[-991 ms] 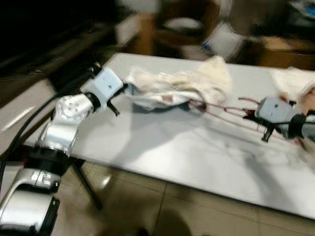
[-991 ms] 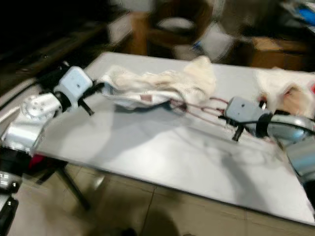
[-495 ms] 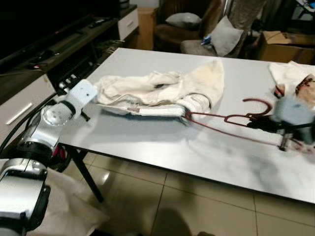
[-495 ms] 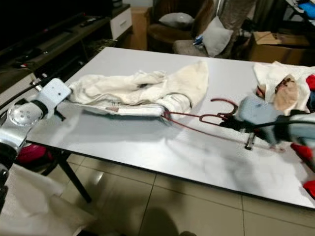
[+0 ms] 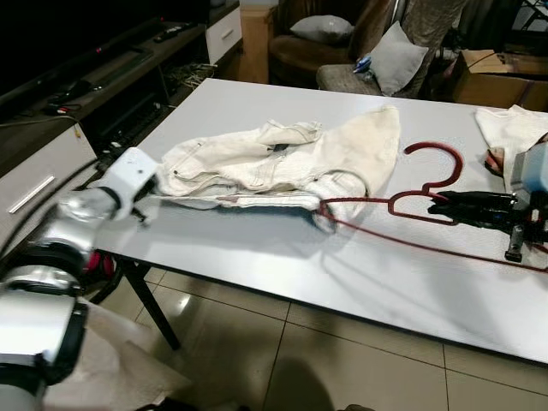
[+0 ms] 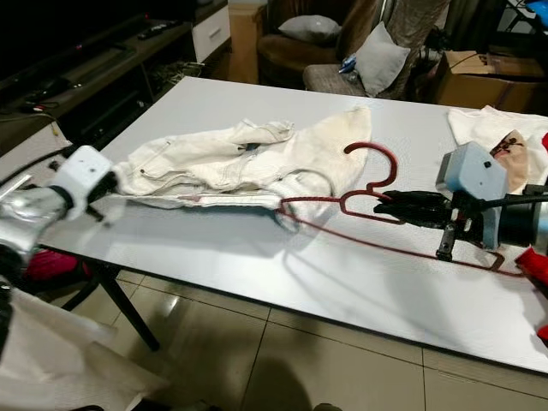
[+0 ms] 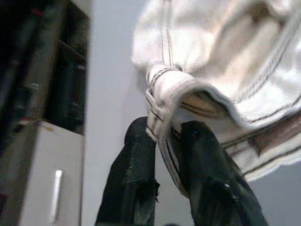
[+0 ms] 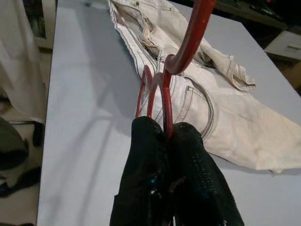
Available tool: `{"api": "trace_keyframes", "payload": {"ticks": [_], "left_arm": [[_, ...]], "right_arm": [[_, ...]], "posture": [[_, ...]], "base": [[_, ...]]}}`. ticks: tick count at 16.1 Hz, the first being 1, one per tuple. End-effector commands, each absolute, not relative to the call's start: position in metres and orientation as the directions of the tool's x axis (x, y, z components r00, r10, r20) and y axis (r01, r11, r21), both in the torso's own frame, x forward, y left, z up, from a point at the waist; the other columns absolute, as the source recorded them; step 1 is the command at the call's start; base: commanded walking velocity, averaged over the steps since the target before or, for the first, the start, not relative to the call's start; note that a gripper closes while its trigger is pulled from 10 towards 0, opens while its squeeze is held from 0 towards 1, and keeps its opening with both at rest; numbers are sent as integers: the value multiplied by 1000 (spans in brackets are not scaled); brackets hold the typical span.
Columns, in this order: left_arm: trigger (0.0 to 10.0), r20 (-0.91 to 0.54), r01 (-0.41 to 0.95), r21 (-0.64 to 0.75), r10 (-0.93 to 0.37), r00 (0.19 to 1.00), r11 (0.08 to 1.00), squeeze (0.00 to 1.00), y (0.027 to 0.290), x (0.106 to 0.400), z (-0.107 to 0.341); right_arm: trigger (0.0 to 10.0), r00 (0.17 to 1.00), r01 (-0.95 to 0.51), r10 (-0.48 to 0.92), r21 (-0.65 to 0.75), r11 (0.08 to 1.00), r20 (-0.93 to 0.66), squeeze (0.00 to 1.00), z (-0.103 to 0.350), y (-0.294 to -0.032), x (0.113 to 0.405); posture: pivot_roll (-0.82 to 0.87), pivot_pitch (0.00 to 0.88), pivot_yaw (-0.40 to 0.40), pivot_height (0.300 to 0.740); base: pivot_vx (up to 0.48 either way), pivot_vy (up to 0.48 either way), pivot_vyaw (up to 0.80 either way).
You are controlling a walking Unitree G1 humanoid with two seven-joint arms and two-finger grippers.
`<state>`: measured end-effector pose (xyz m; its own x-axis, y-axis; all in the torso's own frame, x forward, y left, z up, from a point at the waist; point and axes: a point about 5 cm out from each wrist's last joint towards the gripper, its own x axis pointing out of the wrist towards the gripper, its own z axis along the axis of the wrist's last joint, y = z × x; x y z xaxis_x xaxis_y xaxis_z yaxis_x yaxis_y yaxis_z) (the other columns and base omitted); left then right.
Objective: Hang hanger
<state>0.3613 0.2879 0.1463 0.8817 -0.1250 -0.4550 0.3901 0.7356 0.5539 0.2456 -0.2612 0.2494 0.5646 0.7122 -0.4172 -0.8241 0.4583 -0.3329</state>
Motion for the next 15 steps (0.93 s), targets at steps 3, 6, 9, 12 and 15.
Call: {"api": "trace_keyframes", "payload": {"ticks": [3,6,9,12,15], "left_arm": [[10000,-606,558,462,-215,766,689,1000,321,339,154],[10000,-517,523,402,-284,807,752,1000,325,339,167],[10000,-335,526,195,-448,829,827,1000,306,347,174],[10000,-141,536,26,-528,838,844,1000,292,352,181],[10000,-66,512,-3,-511,857,859,1000,289,354,186]], "right_arm": [[10000,508,-860,751,-283,423,-421,0,257,-260,231],[10000,559,-829,635,-348,437,-533,0,247,-269,235],[10000,631,-775,608,-369,512,-481,0,232,-262,254],[10000,608,-794,738,-226,564,-292,0,228,-236,263],[10000,471,-880,832,-84,468,-294,0,220,-229,250]], "posture": [[-126,0,63,740],[-121,0,59,740],[-121,0,54,740],[-122,0,52,740],[-124,0,50,740]], "base": [[0,0,0],[0,0,0],[0,0,0],[0,0,0],[0,0,0]]}}
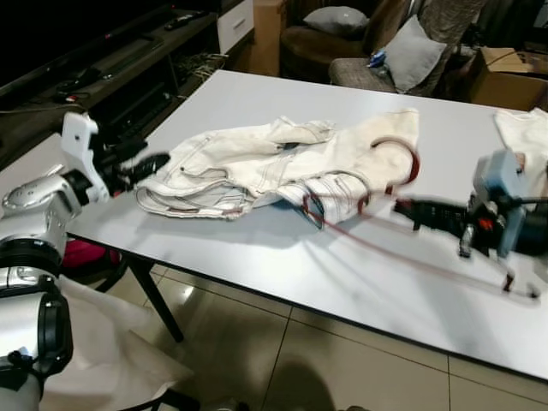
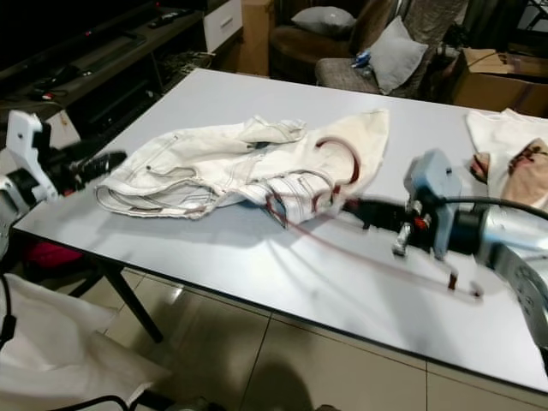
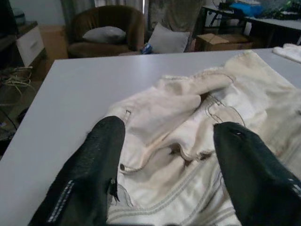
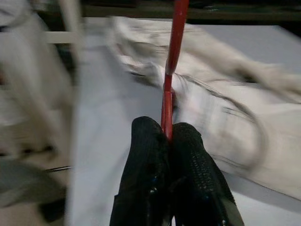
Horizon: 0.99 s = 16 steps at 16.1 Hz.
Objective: Hang hanger
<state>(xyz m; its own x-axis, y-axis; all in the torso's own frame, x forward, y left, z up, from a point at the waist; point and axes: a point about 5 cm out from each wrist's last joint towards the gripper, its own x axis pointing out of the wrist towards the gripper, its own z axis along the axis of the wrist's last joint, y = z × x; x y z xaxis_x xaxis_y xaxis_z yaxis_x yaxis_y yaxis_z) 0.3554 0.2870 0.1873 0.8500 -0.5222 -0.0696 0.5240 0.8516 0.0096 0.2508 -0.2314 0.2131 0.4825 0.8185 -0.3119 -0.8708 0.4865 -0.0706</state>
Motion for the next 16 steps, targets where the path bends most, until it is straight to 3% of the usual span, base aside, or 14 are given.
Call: {"api": "trace_keyframes", "payload": {"ticks": [1,2,3,5,6,8,9,10,11,13,16], "left_arm": [[10000,-81,525,22,-522,849,851,1000,287,354,184],[10000,-153,581,105,-564,811,807,1000,276,352,177],[10000,-241,646,178,-604,760,742,1000,261,348,166],[10000,-279,673,203,-617,736,711,1000,254,346,159],[10000,-253,683,183,-637,728,707,0,246,347,160],[10000,-30,637,41,-636,771,770,0,236,353,181],[10000,99,634,-69,-627,773,771,0,234,352,196],[10000,180,643,-145,-619,764,752,94,233,350,205],[10000,217,643,-165,-608,764,748,1000,230,348,210],[10000,214,620,-167,-585,782,767,1000,217,345,212],[10000,118,544,-87,-534,837,835,1000,186,325,204]], "right_arm": [[10000,429,-898,842,-49,438,-328,0,215,-229,245],[10000,416,-894,809,-22,448,-416,0,203,-236,242],[10000,472,-857,773,-14,515,-424,0,199,-244,246],[10000,494,-841,774,7,541,-397,0,200,-247,247],[10000,424,-873,800,43,486,-425,0,198,-246,236],[10000,431,-874,826,60,482,-362,0,204,-246,230],[10000,443,-880,862,65,471,-246,0,219,-242,228],[10000,449,-883,877,64,464,-169,0,228,-239,226],[10000,489,-867,864,40,497,-121,0,234,-239,228],[10000,663,-745,735,-25,667,-145,0,235,-245,242],[10000,731,-673,657,-38,739,-185,0,221,-217,230]], "posture": [[-124,0,50,740],[-126,0,53,740],[-126,0,54,740],[-126,0,54,740],[-133,0,60,740],[-132,0,68,740],[-132,0,73,740],[-133,0,80,740],[-133,0,84,740],[-135,0,87,740],[-147,0,91,740]], "base": [[0,0,0],[0,0,0],[0,0,0],[0,0,0],[0,0,0],[0,0,0],[0,0,0],[0,0,0],[0,0,0],[0,0,0],[0,0,0]]}}
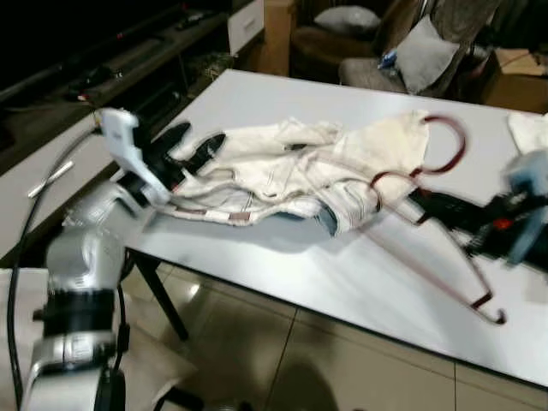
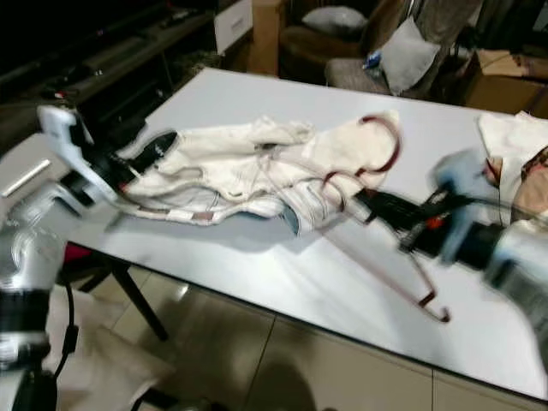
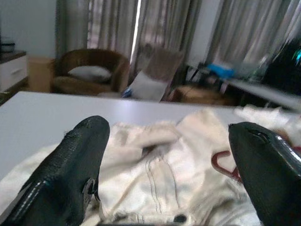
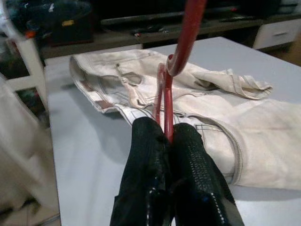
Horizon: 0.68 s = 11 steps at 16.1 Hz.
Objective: Hang hanger
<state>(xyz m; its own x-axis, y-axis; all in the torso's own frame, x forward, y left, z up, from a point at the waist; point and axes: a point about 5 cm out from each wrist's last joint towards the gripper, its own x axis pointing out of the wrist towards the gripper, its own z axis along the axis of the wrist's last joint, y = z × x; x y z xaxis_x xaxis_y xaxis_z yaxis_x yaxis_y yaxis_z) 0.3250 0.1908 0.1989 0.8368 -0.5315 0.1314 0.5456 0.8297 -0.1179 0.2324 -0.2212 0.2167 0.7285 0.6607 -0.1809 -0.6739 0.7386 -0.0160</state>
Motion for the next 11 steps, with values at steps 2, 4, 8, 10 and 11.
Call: {"api": "trace_keyframes", "payload": {"ticks": [2,4,8,10,11], "left_arm": [[10000,43,422,-120,-420,907,899,1000,171,313,183],[10000,23,383,-162,-385,923,909,1000,166,309,177],[10000,6,320,-103,-321,947,942,0,157,292,157],[10000,-6,329,-115,-332,943,937,0,158,287,148],[10000,-14,331,-95,-333,943,939,0,156,283,146]], "right_arm": [[10000,835,-541,539,11,841,-112,0,209,-191,233],[10000,892,-434,439,68,899,-109,0,200,-185,238],[10000,957,-253,259,66,965,-127,0,174,-162,244],[10000,969,-230,228,-15,973,-100,0,174,-155,245],[10000,979,-193,189,-39,980,-78,0,175,-156,245]], "posture": [[-145,0,94,740],[-145,0,94,740],[-130,0,84,740],[-135,0,82,740],[-130,0,75,740]], "base": [[0,0,0],[0,0,0],[0,0,0],[0,0,-603],[0,0,-800]]}}
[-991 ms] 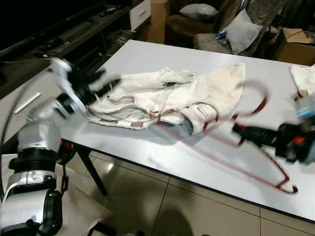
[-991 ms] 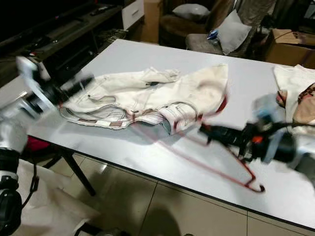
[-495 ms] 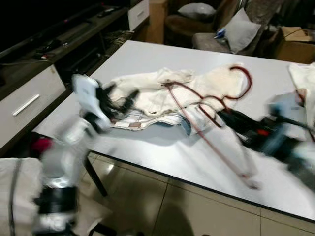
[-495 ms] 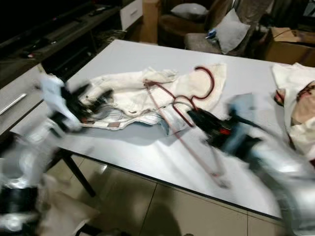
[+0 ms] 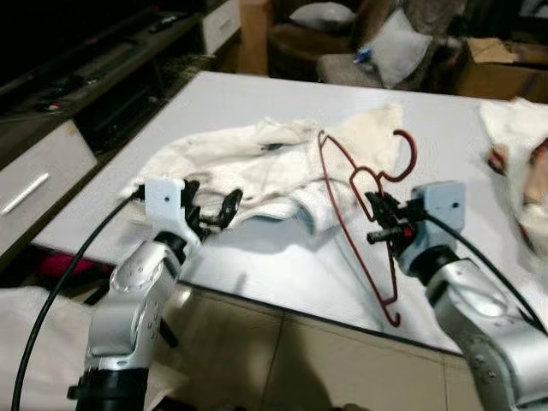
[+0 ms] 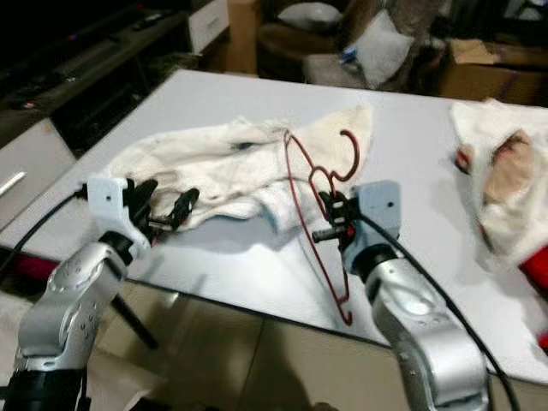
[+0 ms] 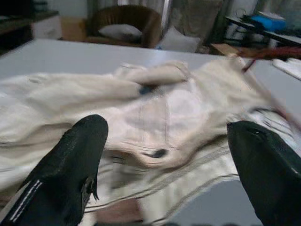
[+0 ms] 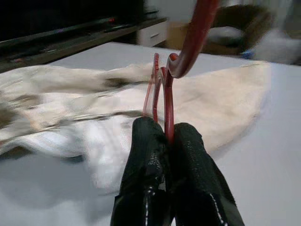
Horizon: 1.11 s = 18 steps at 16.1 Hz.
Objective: Hang hanger
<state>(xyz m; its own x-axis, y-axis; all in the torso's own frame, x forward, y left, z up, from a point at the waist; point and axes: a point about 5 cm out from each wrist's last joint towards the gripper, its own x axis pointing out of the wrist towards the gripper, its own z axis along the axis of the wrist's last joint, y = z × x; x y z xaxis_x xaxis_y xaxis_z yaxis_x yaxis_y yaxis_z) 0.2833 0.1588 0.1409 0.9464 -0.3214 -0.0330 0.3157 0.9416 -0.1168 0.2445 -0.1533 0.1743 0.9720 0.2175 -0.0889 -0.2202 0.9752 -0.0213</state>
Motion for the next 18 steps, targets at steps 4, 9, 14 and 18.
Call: {"api": "trace_keyframes", "payload": {"ticks": [4,9,14,18], "left_arm": [[10000,-25,294,-25,-294,955,956,0,158,273,140],[10000,-24,291,-73,-293,956,954,0,157,261,136],[10000,-10,321,-94,-323,946,942,0,143,266,138],[10000,-32,335,-78,-338,941,939,0,139,263,134]], "right_arm": [[10000,988,-152,154,-313,937,-20,0,178,-170,255],[10000,995,-103,104,-96,990,2,0,170,-168,254],[10000,980,-198,196,-81,977,-35,0,169,-161,253],[10000,961,-273,269,-79,959,-61,0,168,-153,250]], "posture": [[-93,0,2,740],[-101,0,-13,740],[-130,0,12,740],[-109,0,1,740]], "base": [[0,0,-800],[0,0,-800],[0,-49,-790],[0,-336,0]]}}
